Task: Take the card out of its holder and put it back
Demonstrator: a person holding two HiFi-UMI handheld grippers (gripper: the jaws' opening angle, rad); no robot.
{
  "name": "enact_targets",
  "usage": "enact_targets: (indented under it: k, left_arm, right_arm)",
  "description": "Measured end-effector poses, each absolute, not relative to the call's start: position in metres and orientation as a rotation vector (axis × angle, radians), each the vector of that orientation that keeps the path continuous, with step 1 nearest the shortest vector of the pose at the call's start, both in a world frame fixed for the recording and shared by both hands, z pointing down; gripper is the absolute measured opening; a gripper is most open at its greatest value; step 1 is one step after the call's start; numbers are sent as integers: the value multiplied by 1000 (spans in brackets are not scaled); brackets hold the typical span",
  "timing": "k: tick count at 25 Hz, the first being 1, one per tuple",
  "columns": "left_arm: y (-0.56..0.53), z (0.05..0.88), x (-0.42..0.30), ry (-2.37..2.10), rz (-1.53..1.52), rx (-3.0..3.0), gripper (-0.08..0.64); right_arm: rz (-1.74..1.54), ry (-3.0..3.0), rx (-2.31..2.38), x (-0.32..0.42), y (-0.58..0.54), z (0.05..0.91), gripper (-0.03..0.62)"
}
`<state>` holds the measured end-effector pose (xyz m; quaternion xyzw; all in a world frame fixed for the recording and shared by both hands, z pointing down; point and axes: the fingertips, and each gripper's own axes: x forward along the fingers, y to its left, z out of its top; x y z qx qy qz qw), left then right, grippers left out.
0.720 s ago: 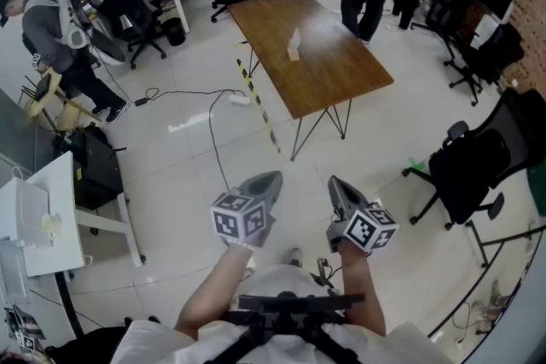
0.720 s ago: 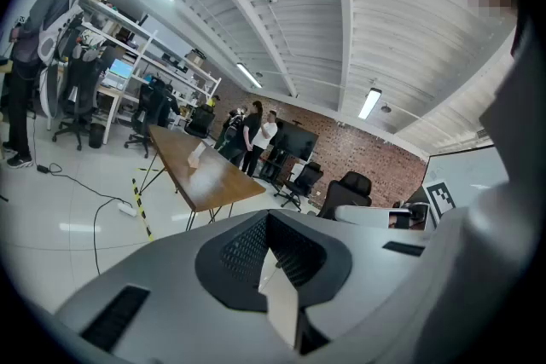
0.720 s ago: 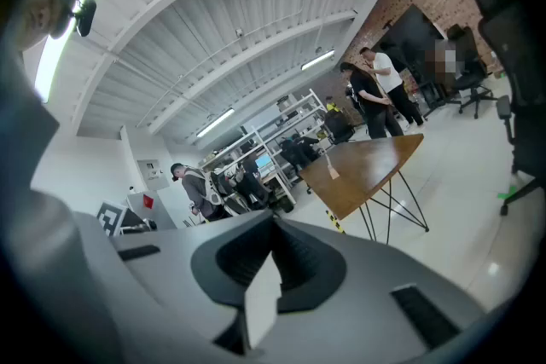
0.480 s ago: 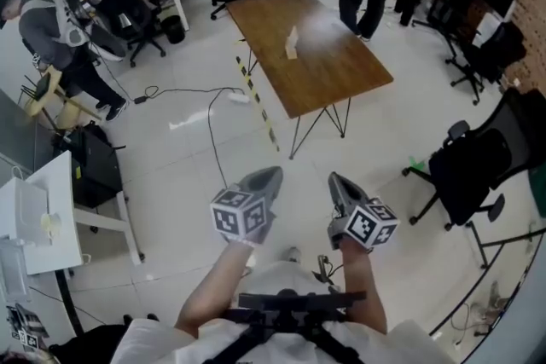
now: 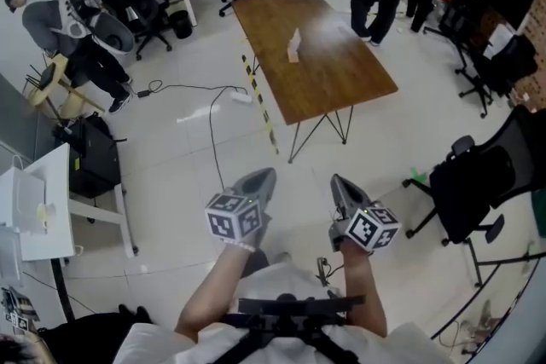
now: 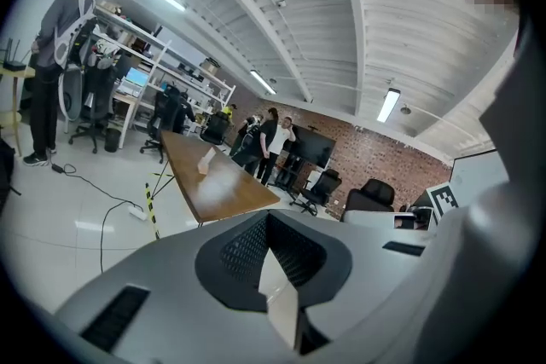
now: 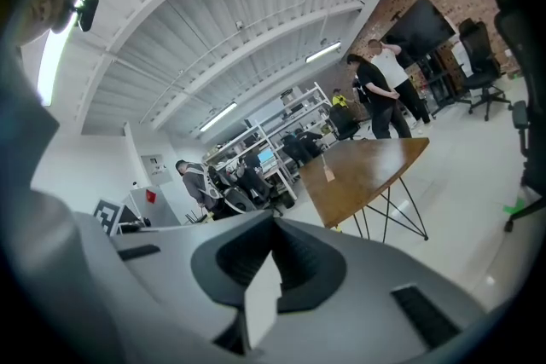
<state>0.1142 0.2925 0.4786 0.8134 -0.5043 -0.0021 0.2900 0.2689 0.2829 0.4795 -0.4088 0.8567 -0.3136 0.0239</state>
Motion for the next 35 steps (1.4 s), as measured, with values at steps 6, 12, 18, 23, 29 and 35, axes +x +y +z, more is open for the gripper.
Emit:
enact_targets:
  k: [6,12,18,23,29,35]
  left_arm:
    - [270,499,98,-1413,21,2087,-11]
    - [228,505,79,-1432,21,2080,-11]
    - [171,507,50,-1435,-13,2062,-11]
    - [126,502,33,-1416,9,2089,-11]
    - [77,497,16,-1392,27,2124,-11]
    - [35,501,0,-1353,50,2152,-11]
  right_arm:
    - [-1036,2671,-1228,258,257,501,5]
    - [-1060,2673,-1215,241,210,508,5]
    - [-1058,2687,-1231,216,161,507,5]
    - [-1049,2655,-1257,197,116,499,5]
    - [-1046,2638,-1282,175,72,497,5]
    - [-1039,2626,-1318,153,34,499,5]
